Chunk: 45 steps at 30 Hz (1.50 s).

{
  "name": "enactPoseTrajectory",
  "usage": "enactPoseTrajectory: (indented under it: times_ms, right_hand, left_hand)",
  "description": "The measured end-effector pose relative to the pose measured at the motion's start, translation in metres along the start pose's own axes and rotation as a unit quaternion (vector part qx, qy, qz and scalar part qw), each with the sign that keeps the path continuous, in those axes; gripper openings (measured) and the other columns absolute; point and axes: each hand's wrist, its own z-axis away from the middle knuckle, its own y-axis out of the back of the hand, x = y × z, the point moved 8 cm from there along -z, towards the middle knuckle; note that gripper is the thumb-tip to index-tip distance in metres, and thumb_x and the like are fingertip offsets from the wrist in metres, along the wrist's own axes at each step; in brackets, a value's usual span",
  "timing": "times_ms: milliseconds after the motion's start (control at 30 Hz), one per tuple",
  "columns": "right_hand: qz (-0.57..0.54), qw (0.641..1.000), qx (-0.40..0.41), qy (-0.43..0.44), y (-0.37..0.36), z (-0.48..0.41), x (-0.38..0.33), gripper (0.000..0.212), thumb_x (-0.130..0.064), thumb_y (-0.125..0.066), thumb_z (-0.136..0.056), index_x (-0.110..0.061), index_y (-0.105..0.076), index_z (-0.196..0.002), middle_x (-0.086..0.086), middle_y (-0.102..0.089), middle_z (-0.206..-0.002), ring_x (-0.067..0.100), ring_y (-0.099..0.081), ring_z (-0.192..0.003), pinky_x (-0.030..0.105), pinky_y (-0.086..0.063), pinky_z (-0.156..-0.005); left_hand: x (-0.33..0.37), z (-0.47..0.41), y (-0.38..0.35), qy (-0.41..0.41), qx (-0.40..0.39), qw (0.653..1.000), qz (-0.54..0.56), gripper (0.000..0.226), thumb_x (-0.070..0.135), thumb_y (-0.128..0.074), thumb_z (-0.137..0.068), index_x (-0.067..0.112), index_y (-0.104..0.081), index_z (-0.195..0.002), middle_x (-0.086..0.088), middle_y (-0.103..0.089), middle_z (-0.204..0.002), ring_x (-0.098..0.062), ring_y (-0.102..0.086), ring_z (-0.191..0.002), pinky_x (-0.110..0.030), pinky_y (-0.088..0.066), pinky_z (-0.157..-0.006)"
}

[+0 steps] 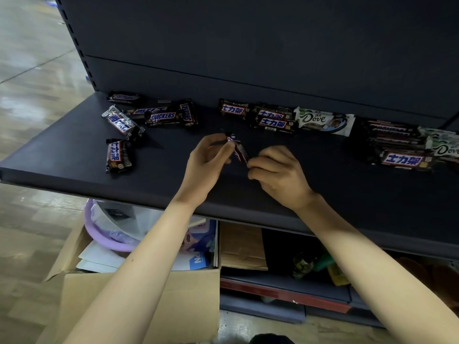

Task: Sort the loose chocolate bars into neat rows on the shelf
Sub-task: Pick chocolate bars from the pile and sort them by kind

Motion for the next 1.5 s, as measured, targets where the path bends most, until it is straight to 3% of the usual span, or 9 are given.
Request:
enactPoseTrajectory:
  times_ms: [467, 633, 733, 833, 967, 1133, 1333, 1400, 1500]
  right_hand:
    - [0.05, 0.998, 0.008, 0.026, 0.0, -0.002, -0.004, 0.019, 0.004, -0.066, -0.076, -0.014, -0.071, -0.069, 0.0, -0.071, -0.081, 0.017, -0.048, -0.084, 0.031, -0.04, -0.079]
    - [-0.148, 0.967, 0.009, -0.209, 0.006, -0.004, 0.035, 0.029, -0.004, -0.065, -0.079, -0.008, -0.066, -0.108, 0.003, -0.06, -0.107, 0.015, -0.056, -0.095, 0.022, -0.046, -0.087]
    - [-0.206, 0.916, -0.001, -0.345, 0.003, 0.001, 0.055, 0.03, -0.004, -0.063, -0.083, -0.011, -0.061, -0.112, -0.014, -0.05, -0.106, 0.004, -0.057, -0.082, 0.017, -0.049, -0.079]
    - [-0.238, 0.885, -0.056, -0.397, -0.012, 0.005, 0.057, 0.033, -0.007, -0.064, -0.084, -0.017, -0.059, -0.115, -0.012, -0.053, -0.107, 0.0, -0.059, -0.082, 0.02, -0.052, -0.078]
    - [-0.21, 0.917, -0.078, -0.329, -0.019, -0.001, 0.044, 0.042, -0.016, -0.07, -0.081, -0.014, -0.058, -0.121, -0.001, -0.053, -0.116, 0.005, -0.056, -0.093, 0.009, -0.045, -0.083]
    - [-0.041, 0.977, -0.081, -0.195, -0.023, -0.014, 0.032, 0.048, -0.034, -0.062, -0.078, -0.009, -0.061, -0.119, 0.008, -0.063, -0.112, 0.029, -0.058, -0.1, 0.038, -0.047, -0.086]
    - [0.005, 0.979, -0.057, -0.195, -0.025, -0.027, 0.047, 0.04, -0.031, -0.065, -0.075, -0.006, -0.067, -0.105, 0.01, -0.068, -0.095, 0.031, -0.063, -0.086, 0.042, -0.05, -0.076]
    - [0.019, 0.97, -0.068, -0.231, -0.03, -0.029, 0.064, 0.04, -0.028, -0.068, -0.072, -0.005, -0.068, -0.104, 0.012, -0.069, -0.096, 0.034, -0.063, -0.089, 0.044, -0.051, -0.078]
    - [0.046, 0.955, -0.11, -0.271, -0.044, -0.032, 0.085, 0.039, -0.025, -0.071, -0.072, -0.006, -0.067, -0.105, 0.013, -0.068, -0.1, 0.036, -0.06, -0.095, 0.044, -0.046, -0.082]
  left_hand:
    - [0.004, 0.004, -0.006, -0.042, -0.039, 0.998, -0.018, 0.03, 0.014, -0.065, -0.084, 0.025, -0.051, -0.109, 0.008, -0.065, -0.092, -0.002, -0.064, -0.08, -0.019, -0.051, -0.069]
    - [0.01, 0.006, 0.0, -0.072, -0.018, 0.997, -0.018, 0.042, -0.003, -0.061, -0.081, 0.031, -0.051, -0.103, 0.012, -0.062, -0.096, 0.002, -0.061, -0.088, -0.018, -0.05, -0.08]
    - [0.011, 0.006, 0.003, -0.089, -0.001, 0.996, -0.02, 0.048, -0.008, -0.06, -0.079, 0.033, -0.051, -0.101, 0.012, -0.062, -0.101, 0.002, -0.06, -0.093, -0.018, -0.049, -0.083]
    - [0.012, 0.006, 0.004, -0.096, 0.005, 0.995, -0.025, 0.047, -0.008, -0.061, -0.078, 0.031, -0.051, -0.101, 0.012, -0.061, -0.098, 0.003, -0.059, -0.09, -0.015, -0.048, -0.079]
    - [0.009, 0.004, 0.002, -0.088, -0.002, 0.996, -0.027, 0.044, -0.005, -0.062, -0.079, 0.027, -0.051, -0.105, 0.011, -0.061, -0.097, 0.001, -0.06, -0.09, -0.018, -0.05, -0.08]
    - [0.007, 0.004, 0.0, -0.084, -0.015, 0.996, -0.02, 0.04, 0.0, -0.066, -0.079, 0.025, -0.052, -0.107, 0.01, -0.062, -0.096, 0.0, -0.061, -0.09, -0.019, -0.05, -0.08]
    - [0.005, 0.002, 0.009, -0.043, 0.013, 0.999, 0.027, 0.055, -0.005, -0.055, -0.084, 0.024, -0.037, -0.127, 0.007, -0.049, -0.121, -0.006, -0.058, -0.104, -0.013, -0.048, -0.08]
    - [0.006, -0.001, 0.023, -0.056, 0.049, 0.993, -0.089, 0.049, 0.002, -0.055, -0.086, 0.02, -0.04, -0.129, 0.002, -0.046, -0.127, -0.01, -0.054, -0.109, -0.011, -0.045, -0.079]
    - [0.009, -0.003, 0.036, -0.126, 0.063, 0.92, -0.367, 0.037, 0.011, -0.058, -0.084, 0.013, -0.053, -0.121, -0.006, -0.051, -0.126, -0.029, -0.044, -0.118, -0.032, -0.039, -0.091]
